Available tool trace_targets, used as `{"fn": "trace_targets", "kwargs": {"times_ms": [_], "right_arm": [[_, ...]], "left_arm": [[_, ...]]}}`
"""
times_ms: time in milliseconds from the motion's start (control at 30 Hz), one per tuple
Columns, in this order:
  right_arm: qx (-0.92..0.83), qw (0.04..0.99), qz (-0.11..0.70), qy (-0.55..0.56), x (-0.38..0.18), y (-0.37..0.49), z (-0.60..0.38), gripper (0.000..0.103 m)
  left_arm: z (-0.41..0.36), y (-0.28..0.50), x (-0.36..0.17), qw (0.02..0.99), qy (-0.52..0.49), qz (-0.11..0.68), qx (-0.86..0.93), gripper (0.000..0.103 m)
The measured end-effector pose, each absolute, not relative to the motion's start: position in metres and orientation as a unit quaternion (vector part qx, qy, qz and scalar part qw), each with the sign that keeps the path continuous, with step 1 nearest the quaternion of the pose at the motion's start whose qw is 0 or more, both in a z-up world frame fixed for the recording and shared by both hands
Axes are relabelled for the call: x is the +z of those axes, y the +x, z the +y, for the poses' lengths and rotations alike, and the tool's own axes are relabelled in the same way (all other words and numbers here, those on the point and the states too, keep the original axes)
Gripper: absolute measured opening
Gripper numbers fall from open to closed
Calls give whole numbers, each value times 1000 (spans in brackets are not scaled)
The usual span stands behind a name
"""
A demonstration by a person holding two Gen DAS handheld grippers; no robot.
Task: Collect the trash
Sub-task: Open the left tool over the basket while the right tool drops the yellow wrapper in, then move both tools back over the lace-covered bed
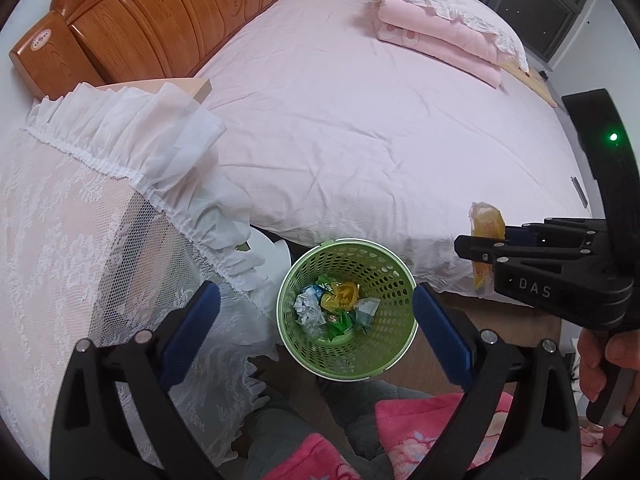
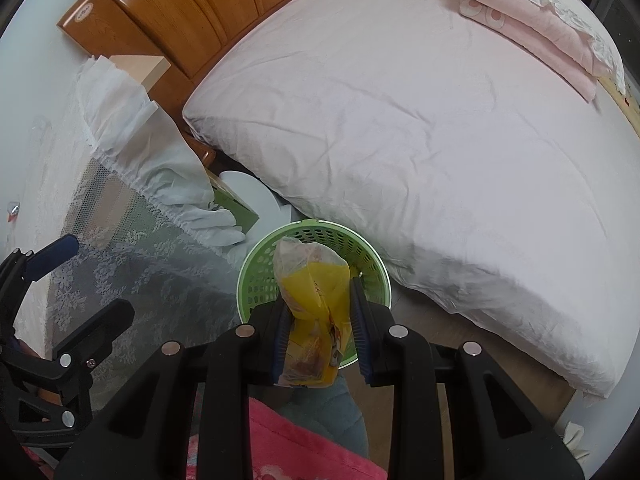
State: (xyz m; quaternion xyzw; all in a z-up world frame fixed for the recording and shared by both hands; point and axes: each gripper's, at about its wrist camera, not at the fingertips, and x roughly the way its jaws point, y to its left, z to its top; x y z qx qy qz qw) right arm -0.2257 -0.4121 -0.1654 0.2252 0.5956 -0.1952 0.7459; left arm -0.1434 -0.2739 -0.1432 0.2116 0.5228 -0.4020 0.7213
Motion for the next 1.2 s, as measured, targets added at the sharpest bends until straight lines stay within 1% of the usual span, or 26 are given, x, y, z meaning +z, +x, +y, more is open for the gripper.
{"fn": "trace_targets", "kwargs": {"times_ms": [267, 367, 467, 567, 600, 633, 700, 733, 933, 1067, 1100, 1133, 1200], "right_arm": [[-174, 722, 627, 234, -196, -217, -400, 30], [-174, 720, 631, 230, -202, -218, -395, 33], [-177, 719, 631, 231, -204, -219, -392, 42], [-181, 716, 633, 233, -206, -219, -391, 60], [-183, 715, 633, 236, -206, -219, -392, 72], [-186, 713, 632, 241, -207, -220, -392, 81], [-186, 711, 632, 248, -207, -220, -395, 88], [-186, 710, 632, 251, -207, -220, -397, 90], [-190, 711, 627, 255, -201, -219, -400, 90], [-185, 745, 603, 217, -174, -207, -391, 90], [-179, 759, 593, 201, -164, -200, -385, 91], [-171, 773, 582, 186, -153, -192, -378, 96], [-155, 794, 565, 162, -137, -180, -367, 100]], "left_arm": [[-265, -138, -143, 725, 209, 526, -393, 92], [-263, -137, -144, 725, 207, 528, -390, 92], [-261, -137, -144, 726, 206, 528, -389, 92], [-260, -136, -144, 726, 205, 528, -390, 92], [-260, -136, -144, 727, 205, 527, -389, 92], [-260, -136, -143, 727, 205, 527, -389, 92], [-260, -136, -143, 728, 203, 527, -387, 92], [-259, -136, -143, 729, 202, 527, -386, 92], [-248, -126, -132, 752, 183, 519, -364, 92], [-221, -99, -113, 787, 149, 512, -311, 92], [-210, -91, -107, 796, 139, 511, -294, 92], [-196, -82, -102, 806, 128, 510, -273, 92], [-165, -63, -93, 823, 107, 507, -231, 92]]}}
